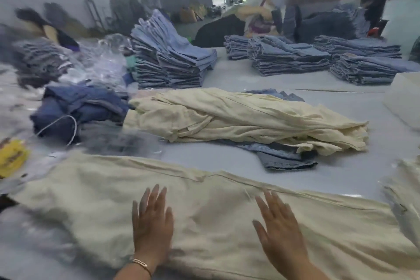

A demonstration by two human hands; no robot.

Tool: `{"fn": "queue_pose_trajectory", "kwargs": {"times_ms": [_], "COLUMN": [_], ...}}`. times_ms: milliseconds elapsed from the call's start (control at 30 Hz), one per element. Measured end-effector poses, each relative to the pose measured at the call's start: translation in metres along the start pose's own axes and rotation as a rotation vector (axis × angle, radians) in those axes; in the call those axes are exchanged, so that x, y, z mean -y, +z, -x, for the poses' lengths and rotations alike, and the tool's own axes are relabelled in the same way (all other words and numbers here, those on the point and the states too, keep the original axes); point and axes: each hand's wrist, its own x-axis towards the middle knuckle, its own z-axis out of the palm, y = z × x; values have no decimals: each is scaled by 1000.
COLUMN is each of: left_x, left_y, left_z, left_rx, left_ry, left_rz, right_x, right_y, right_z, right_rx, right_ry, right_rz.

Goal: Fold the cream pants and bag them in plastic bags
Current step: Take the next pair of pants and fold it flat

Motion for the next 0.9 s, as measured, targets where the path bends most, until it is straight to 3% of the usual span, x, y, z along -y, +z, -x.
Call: {"fn": "queue_pose_trajectory", "kwargs": {"times_ms": [67,133,167,233,333,400,500,600,667,733,800,900], "left_x": [41,72,87,121,190,246,318,370,391,403,408,413], "left_y": [0,9,13,12,-11,-28,-44,-48,-49,-49,-46,-40], "left_z": [-1,-6,-11,-28,-62,-89,-127,-156,-174,-189,-198,-203], "left_rx": [202,475,538,488,173,67,114,164,259,395,480,481], "left_ry": [-54,-20,1,2,-87,-213,-383,-462,-542,-582,-571,-495], "left_rz": [-89,-144,-109,-29,49,38,-34,-83,-66,-104,-192,-154], "right_x": [34,51,55,58,49,48,55,92,120,135,145,143], "right_y": [17,43,53,72,86,88,102,100,96,100,101,97], "right_z": [-19,-33,-39,-47,-52,-58,-86,-133,-157,-173,-181,-183], "right_rx": [3,124,161,174,154,115,40,-183,-241,-90,150,204], "right_ry": [-39,32,82,180,201,192,313,540,480,326,314,371], "right_rz": [20,40,58,135,222,167,72,-8,-48,114,340,458]}}
